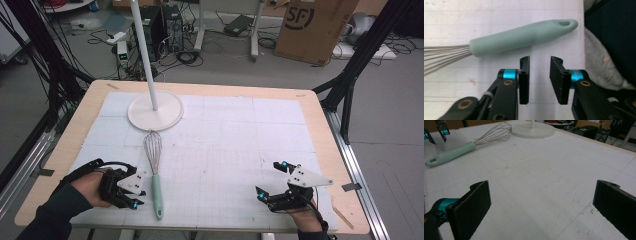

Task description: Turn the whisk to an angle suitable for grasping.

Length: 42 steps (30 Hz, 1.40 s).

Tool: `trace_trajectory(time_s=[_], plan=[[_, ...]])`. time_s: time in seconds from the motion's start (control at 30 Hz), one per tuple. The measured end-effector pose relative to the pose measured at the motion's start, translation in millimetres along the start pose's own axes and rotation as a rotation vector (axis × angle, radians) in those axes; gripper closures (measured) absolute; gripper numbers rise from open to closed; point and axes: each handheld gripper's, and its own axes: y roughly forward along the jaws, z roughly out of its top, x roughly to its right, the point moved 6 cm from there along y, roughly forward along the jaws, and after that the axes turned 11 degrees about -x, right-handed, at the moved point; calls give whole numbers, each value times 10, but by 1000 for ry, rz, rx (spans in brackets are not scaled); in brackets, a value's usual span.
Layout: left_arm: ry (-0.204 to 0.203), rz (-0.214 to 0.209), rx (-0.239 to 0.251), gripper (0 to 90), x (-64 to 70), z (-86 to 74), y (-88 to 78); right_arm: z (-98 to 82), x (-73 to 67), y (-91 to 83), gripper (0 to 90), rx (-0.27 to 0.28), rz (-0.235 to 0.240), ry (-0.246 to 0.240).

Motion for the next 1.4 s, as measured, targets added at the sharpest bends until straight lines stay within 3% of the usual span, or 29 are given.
trace_trajectory(time_s=[0.23, 0.67, 0.9, 1.0, 1.4], plan=[[60, -10, -38, 633, -74, 70, -40, -5, -8, 17, 4, -6, 4, 0], [153, 32, -161, 605, -235, 267, 55, -10, -31, 58, 4, -11, 11, -6], [183, 26, -200, 599, -280, 335, 103, -16, -39, 62, 4, -12, 16, -6], [203, 16, -241, 593, -280, 359, 161, -17, -42, 66, 4, -13, 16, -8], [228, 21, -269, 581, -336, 388, 170, -13, -63, 81, 4, -12, 28, -8]])
